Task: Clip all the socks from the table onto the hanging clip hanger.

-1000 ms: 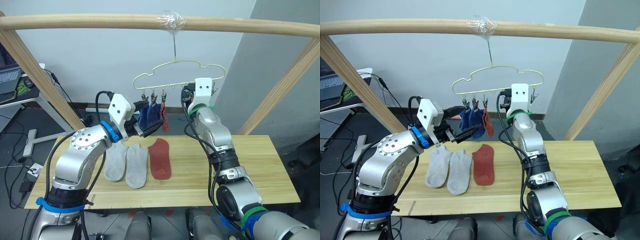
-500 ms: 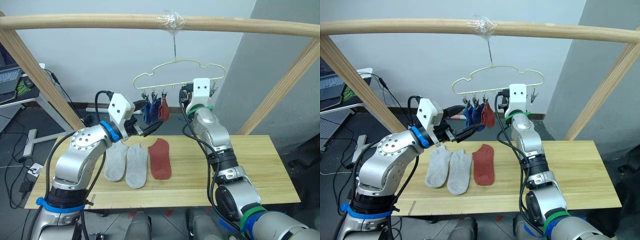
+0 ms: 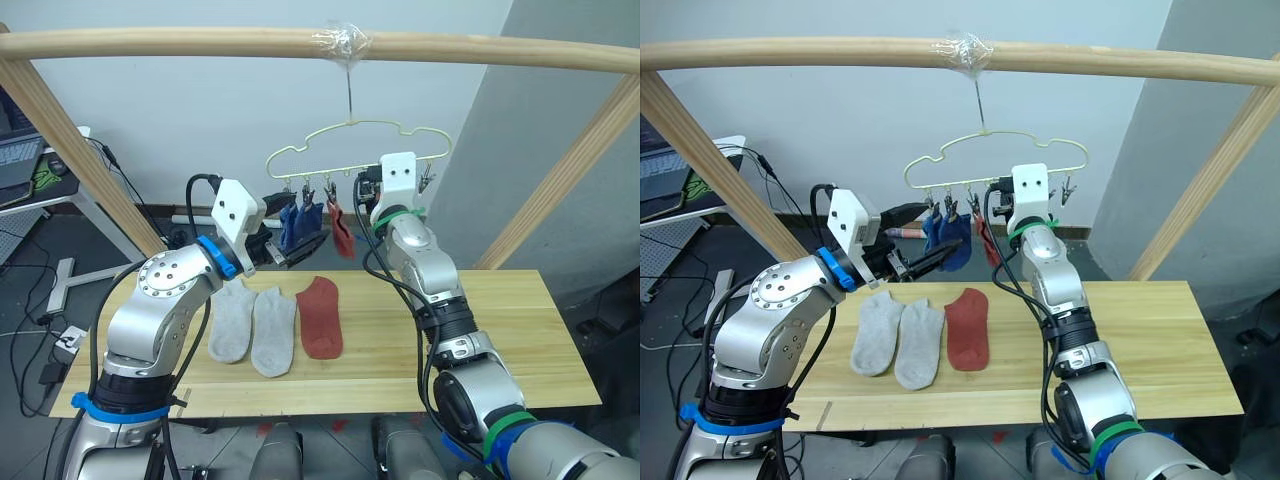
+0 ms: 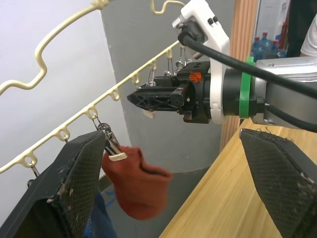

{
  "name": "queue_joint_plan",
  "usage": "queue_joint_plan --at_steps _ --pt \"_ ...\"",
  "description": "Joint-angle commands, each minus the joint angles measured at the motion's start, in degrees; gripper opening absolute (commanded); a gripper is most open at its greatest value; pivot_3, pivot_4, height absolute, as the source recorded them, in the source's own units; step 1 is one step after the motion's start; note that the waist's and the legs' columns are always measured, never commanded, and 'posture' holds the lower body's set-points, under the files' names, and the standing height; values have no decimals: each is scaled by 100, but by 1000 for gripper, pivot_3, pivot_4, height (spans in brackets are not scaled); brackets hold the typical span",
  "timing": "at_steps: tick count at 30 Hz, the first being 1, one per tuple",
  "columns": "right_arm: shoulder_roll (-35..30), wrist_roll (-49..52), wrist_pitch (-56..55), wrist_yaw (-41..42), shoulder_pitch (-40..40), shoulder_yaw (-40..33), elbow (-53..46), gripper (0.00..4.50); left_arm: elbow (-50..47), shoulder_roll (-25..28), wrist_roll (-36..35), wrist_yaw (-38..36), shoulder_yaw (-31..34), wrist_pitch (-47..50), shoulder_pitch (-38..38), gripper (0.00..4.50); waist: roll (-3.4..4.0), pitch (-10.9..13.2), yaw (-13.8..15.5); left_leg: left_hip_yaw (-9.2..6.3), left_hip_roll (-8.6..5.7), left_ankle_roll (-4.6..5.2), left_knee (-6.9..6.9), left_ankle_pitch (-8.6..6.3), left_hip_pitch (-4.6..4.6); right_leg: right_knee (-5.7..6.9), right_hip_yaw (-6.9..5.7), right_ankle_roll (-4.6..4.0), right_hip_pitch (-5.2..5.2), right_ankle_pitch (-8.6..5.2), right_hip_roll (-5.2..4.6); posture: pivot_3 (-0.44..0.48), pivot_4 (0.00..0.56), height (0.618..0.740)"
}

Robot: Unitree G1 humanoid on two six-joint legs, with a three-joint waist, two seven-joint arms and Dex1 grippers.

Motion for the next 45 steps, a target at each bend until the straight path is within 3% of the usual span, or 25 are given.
queue_joint_plan --at_steps 1,34,37,40,45 --pt "3 -68 -177 2 -111 55 -148 1593 -191 -43 -76 13 151 -98 -120 4500 1 0 1 0 0 0 0 0 0 0 0 0 0 0 0 98 170 740" --pt "-5 -45 -160 -317 -44 -122 -72 1593 -361 -80 -113 75 168 -11 -48 4500 8 5 1 0 0 0 0 0 0 0 0 -16 0 -10 0 103 177 740" --pt "-5 -33 -171 -297 -28 -129 -86 695 -355 -90 -110 81 191 -22 -47 4500 9 6 1 0 0 0 0 0 0 0 0 -16 0 -10 0 103 177 740" --pt "-11 -32 -160 -274 -11 -124 -101 118 -352 -123 -113 127 213 -36 -59 4500 8 6 1 0 0 0 0 0 0 -1 0 -16 0 -10 0 102 175 740" --pt "-32 -20 -132 -196 42 -101 -168 30 -366 -142 -93 181 203 -55 -2 4500 9 6 1 0 0 0 0 0 0 0 0 -16 0 -10 0 101 176 740"
